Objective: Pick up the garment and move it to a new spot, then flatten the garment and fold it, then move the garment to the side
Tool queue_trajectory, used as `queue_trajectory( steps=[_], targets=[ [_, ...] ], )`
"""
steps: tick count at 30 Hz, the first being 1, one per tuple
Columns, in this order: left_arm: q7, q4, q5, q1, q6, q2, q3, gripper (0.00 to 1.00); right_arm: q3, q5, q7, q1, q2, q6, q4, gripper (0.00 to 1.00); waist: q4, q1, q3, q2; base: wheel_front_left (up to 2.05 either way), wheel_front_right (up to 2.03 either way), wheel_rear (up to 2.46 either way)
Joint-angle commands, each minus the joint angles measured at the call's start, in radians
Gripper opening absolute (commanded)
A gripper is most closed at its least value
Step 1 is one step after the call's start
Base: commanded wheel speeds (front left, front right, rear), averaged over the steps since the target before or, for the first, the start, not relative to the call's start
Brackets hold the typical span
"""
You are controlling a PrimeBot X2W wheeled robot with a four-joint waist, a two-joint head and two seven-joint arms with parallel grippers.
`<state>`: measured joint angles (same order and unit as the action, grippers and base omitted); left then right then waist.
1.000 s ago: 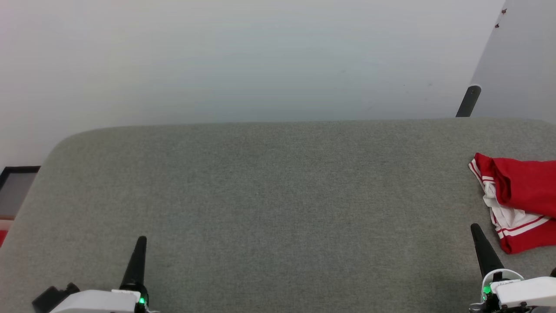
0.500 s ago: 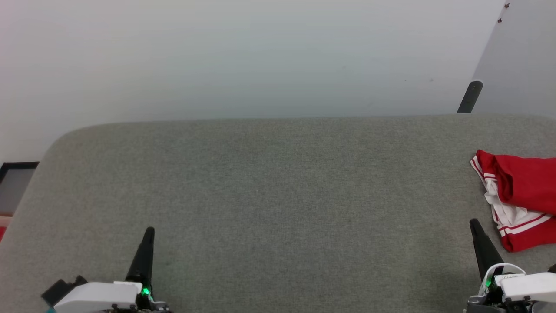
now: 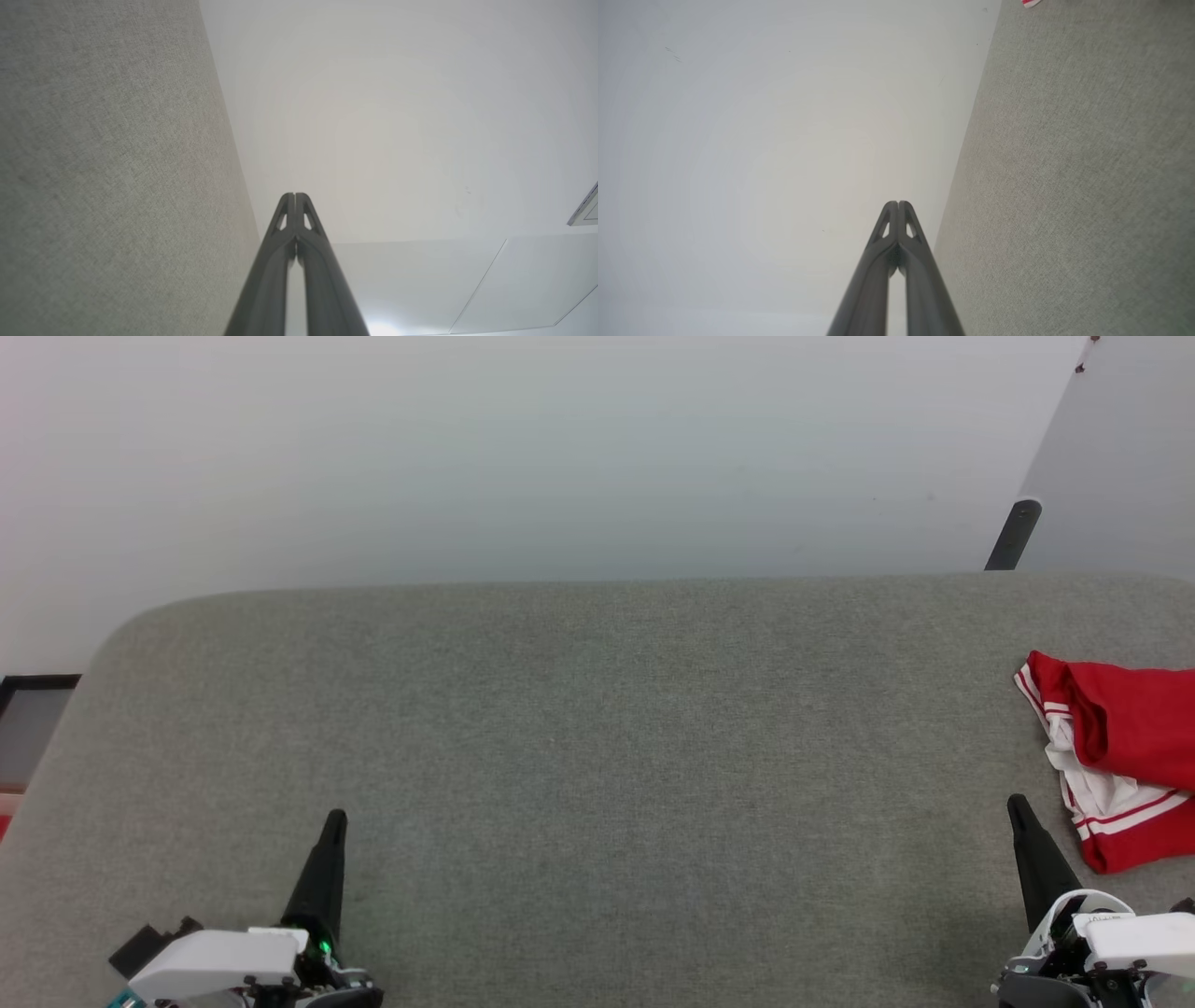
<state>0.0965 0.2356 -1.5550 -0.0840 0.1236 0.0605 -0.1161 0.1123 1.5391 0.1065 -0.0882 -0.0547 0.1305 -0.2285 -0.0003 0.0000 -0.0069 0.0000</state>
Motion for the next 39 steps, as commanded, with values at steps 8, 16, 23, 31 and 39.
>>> queue_trajectory(
  steps=[8, 16, 23, 31, 39],
  targets=[
    [0.019, 0.011, -0.055, -0.030, 0.010, -0.012, 0.002, 0.00, 0.003, 0.070, 0.009, -0.028, 0.007, 0.000, -0.018, 0.00, 0.000, 0.0000, 0.009, 0.0000, 0.00, 0.00, 0.00],
    [0.021, 0.013, -0.059, -0.032, 0.011, -0.012, 0.002, 0.00, 0.002, 0.075, 0.008, -0.024, 0.007, 0.000, -0.019, 0.00, 0.000, 0.0000, 0.010, 0.0000, 0.00, 0.00, 0.00],
    [0.021, 0.013, -0.059, -0.032, 0.011, -0.012, 0.002, 0.00, 0.002, 0.075, 0.008, -0.024, 0.007, 0.000, -0.019, 0.00, 0.000, 0.0000, 0.010, 0.0000, 0.00, 0.00, 0.00],
    [0.021, 0.012, -0.059, -0.032, 0.011, -0.012, 0.002, 0.00, 0.002, 0.075, 0.008, -0.024, 0.007, 0.000, -0.019, 0.00, 0.000, 0.0000, 0.010, 0.0000, 0.00, 0.00, 0.00],
    [0.021, 0.012, -0.059, -0.032, 0.011, -0.012, 0.002, 0.00, 0.002, 0.075, 0.008, -0.024, 0.007, 0.000, -0.019, 0.00, 0.000, 0.0000, 0.010, 0.0000, 0.00, 0.00, 0.00]
  ],
)
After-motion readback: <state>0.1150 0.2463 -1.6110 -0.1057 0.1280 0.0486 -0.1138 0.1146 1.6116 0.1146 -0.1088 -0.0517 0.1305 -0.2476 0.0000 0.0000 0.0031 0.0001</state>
